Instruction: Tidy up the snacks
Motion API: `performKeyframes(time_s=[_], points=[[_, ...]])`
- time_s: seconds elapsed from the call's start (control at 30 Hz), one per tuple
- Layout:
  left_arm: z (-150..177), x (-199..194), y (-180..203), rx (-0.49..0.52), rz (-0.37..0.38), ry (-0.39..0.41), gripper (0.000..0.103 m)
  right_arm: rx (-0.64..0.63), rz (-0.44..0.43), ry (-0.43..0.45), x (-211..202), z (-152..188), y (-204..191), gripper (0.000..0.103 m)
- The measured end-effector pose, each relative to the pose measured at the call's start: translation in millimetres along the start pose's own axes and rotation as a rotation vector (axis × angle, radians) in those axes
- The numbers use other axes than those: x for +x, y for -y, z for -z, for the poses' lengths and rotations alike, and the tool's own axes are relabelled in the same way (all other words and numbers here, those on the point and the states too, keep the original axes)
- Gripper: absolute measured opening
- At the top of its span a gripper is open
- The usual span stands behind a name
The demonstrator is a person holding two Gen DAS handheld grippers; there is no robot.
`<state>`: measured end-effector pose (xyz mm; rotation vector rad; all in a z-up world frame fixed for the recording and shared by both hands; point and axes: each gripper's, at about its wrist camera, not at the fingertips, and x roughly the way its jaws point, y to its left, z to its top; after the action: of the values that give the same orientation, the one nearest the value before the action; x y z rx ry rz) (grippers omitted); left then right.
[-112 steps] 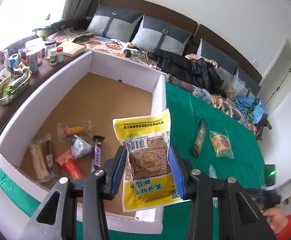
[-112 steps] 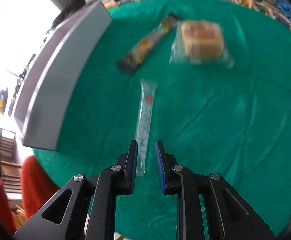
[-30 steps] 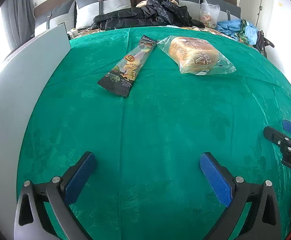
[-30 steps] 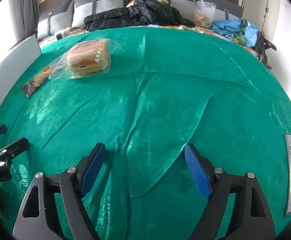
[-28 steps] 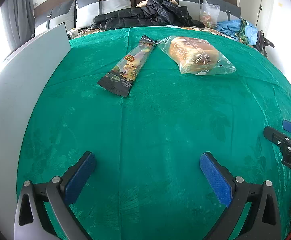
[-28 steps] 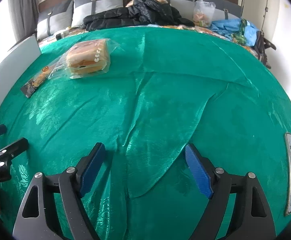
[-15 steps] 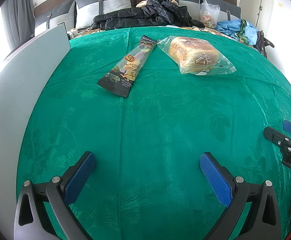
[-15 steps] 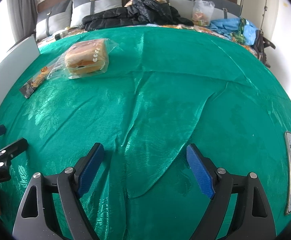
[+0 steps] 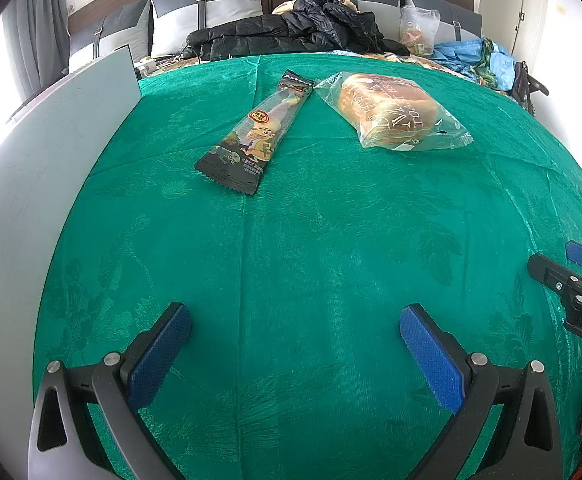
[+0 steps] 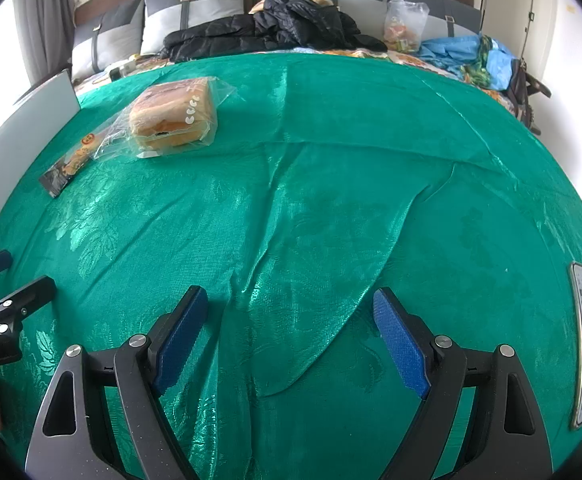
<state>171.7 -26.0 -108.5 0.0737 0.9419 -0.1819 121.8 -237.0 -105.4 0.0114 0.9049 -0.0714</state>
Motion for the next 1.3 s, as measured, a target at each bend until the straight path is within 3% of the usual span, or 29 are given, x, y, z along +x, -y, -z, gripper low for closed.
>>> performKeyframes(time_s=[0.97,1.1,1.3], points=[[-2,1,1,0.01,0.002,-0.005,0.103,0.001,0.0,0.0,0,0,0,0.087],[-29,12,-5,0.103,0.032,-0.104,0.103,0.0,0.0,0.0,0,-1,0,0.087],[-110,30,-43,0.013,0.043,-0.078,0.103,0.004,-0.002,-0.002,1,0,0,0.089]])
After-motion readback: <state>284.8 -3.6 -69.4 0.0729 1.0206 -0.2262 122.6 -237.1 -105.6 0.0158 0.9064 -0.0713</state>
